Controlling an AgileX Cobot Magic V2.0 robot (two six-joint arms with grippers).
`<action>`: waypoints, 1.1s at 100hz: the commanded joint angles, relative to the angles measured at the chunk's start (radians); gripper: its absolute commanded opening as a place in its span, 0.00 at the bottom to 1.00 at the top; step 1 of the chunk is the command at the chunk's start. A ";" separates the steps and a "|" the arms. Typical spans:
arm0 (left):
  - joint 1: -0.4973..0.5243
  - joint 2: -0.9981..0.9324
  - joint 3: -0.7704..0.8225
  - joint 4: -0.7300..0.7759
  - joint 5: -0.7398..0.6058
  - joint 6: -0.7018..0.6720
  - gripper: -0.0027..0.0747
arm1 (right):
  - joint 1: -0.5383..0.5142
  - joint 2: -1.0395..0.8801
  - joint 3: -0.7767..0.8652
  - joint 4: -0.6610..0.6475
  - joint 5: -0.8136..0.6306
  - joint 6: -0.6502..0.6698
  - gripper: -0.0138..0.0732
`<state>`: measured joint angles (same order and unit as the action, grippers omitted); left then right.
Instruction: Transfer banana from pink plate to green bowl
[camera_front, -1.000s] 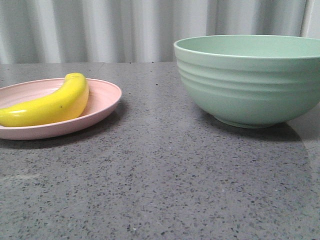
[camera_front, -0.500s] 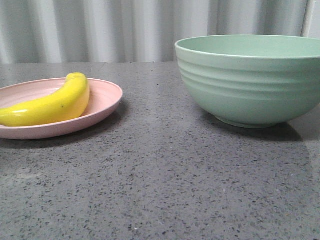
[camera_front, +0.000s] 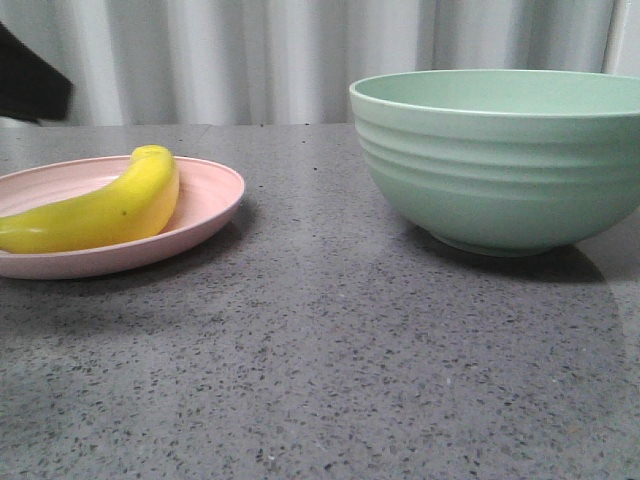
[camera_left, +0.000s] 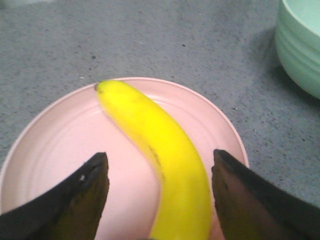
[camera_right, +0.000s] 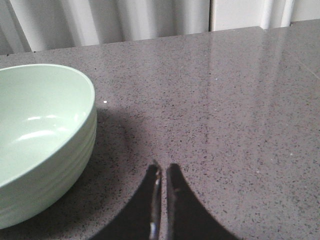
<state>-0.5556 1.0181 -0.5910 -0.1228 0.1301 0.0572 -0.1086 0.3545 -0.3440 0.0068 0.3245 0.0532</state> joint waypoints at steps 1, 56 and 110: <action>-0.037 0.038 -0.058 -0.002 -0.058 0.000 0.55 | -0.007 0.014 -0.036 0.000 -0.077 0.000 0.08; -0.050 0.271 -0.189 -0.002 0.096 0.000 0.55 | -0.007 0.014 -0.036 0.000 -0.077 0.000 0.08; -0.050 0.297 -0.193 0.004 0.092 0.000 0.10 | -0.007 0.014 -0.036 0.000 -0.085 0.000 0.08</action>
<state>-0.6015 1.3362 -0.7527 -0.1206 0.2766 0.0572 -0.1086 0.3545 -0.3440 0.0068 0.3245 0.0548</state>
